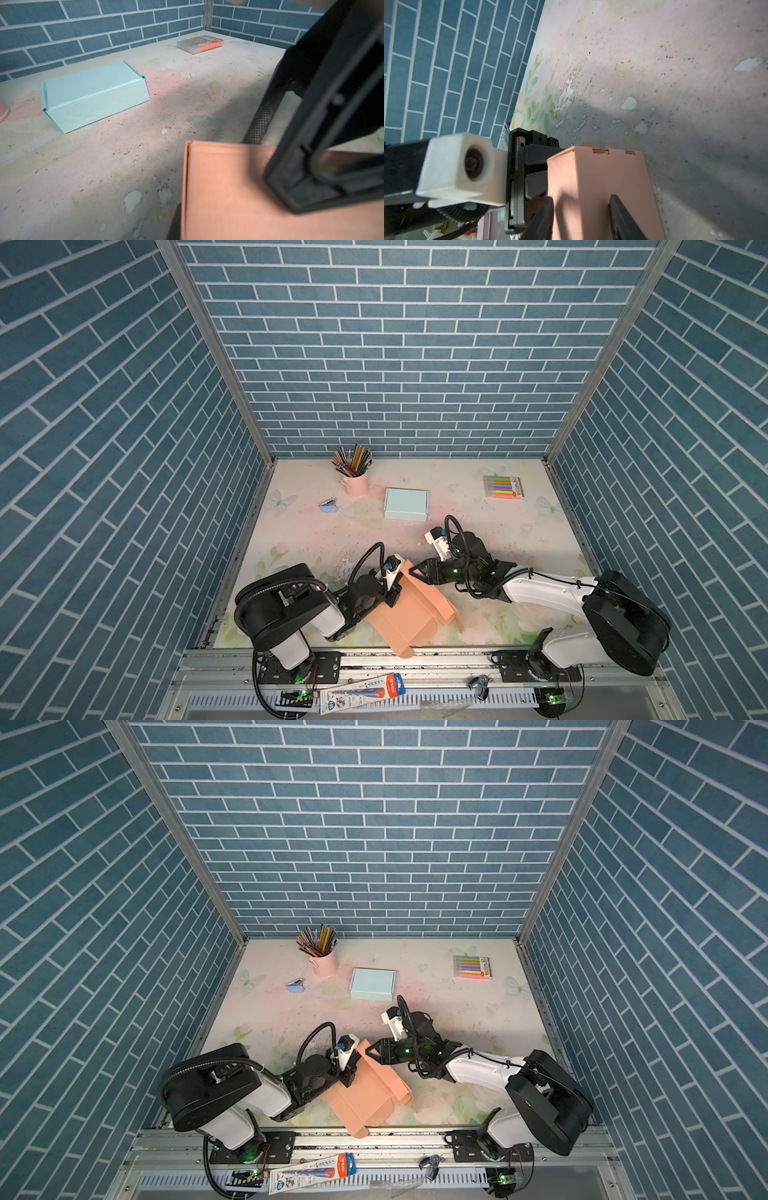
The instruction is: Fold the paper box
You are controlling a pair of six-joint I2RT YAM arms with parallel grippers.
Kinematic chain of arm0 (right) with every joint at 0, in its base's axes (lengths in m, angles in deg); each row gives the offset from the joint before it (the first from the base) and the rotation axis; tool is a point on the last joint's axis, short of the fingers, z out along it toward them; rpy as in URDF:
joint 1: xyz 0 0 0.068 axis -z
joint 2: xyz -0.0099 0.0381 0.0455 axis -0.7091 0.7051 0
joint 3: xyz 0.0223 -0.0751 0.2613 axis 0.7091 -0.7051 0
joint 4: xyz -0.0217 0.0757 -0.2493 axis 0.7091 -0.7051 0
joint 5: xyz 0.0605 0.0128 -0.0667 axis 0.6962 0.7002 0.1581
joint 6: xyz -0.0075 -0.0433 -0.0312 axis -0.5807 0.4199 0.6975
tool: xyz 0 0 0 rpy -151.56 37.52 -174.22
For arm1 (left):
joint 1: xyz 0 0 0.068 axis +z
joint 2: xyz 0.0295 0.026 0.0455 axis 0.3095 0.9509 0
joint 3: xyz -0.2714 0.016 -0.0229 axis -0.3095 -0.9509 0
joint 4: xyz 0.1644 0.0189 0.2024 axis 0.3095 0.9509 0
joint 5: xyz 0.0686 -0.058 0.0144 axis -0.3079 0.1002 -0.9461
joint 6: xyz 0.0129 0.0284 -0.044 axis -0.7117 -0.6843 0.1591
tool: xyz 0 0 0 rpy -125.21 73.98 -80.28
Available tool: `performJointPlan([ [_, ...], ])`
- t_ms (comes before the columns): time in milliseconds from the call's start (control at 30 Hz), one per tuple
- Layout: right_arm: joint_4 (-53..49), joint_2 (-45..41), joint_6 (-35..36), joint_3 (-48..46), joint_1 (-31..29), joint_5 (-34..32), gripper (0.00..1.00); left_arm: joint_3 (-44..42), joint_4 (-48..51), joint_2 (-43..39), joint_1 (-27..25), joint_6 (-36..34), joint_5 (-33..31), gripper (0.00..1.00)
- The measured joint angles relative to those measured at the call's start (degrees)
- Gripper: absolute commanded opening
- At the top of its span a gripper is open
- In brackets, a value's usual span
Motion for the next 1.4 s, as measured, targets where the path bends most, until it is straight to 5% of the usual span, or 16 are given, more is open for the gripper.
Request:
performJointPlan([
  [733,0.6,-0.3,-1.6,-0.8,1.0,0.2,0.47,0.2,-0.1,0.0,-0.4,-0.1,-0.3,0.14],
  [1400,-4.9,-4.9,-0.3,-0.8,1.6,-0.5,0.51,0.7,-0.3,0.9,-0.4,-0.2,0.0,0.09],
])
